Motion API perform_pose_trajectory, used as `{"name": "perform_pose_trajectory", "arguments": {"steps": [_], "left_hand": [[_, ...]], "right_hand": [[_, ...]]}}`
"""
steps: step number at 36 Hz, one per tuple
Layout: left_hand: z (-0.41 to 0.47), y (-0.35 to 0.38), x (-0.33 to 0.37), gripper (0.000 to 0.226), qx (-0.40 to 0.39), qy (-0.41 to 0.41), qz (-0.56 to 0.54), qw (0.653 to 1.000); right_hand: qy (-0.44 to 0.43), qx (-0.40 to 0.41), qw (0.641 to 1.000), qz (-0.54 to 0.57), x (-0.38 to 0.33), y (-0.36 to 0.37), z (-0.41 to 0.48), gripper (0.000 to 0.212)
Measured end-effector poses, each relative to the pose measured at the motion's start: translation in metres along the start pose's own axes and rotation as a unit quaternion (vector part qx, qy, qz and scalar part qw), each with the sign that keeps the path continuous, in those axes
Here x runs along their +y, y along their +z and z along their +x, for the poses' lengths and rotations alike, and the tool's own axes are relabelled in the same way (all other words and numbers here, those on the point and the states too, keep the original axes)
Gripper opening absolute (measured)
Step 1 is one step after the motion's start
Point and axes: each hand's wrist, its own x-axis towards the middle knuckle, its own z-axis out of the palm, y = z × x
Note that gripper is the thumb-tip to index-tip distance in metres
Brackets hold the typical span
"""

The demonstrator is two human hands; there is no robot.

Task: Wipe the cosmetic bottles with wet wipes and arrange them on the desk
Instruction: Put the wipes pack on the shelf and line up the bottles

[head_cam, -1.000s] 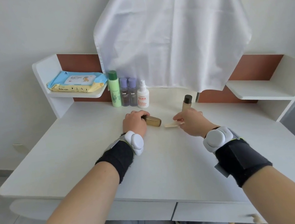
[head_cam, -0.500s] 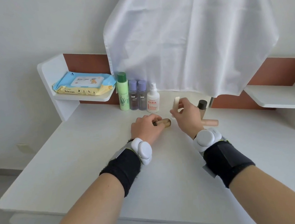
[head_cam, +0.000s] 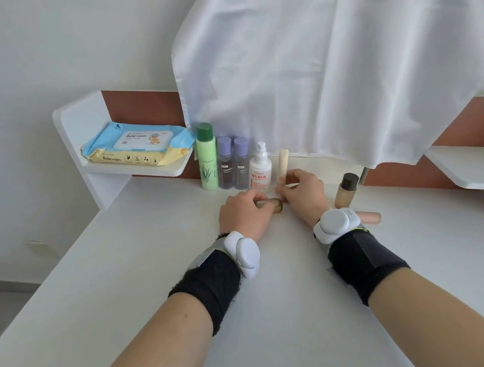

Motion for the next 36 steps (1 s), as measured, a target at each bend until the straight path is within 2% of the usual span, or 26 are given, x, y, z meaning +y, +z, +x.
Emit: {"name": "perform_pose_trajectory", "arguments": {"steps": [4,27,36], "left_hand": [[0.007,0.002,-0.002,0.021,0.018,-0.003,0.008,1.0],[0.009,0.005,-0.003,0.024,0.009,-0.006,0.046,0.999],[0.007,0.003,-0.002,0.029,0.011,0.0,0.071,0.997]], "right_hand": [[-0.001,-0.012,1.0,0.007,0.001,0.005,0.007,0.015],[-0.019,-0.003,1.0,-0.012,0.0,0.009,0.008,0.02],[-0.021,0.007,1.0,-0.008,-0.006,-0.002,-0.021,0.043]]}}
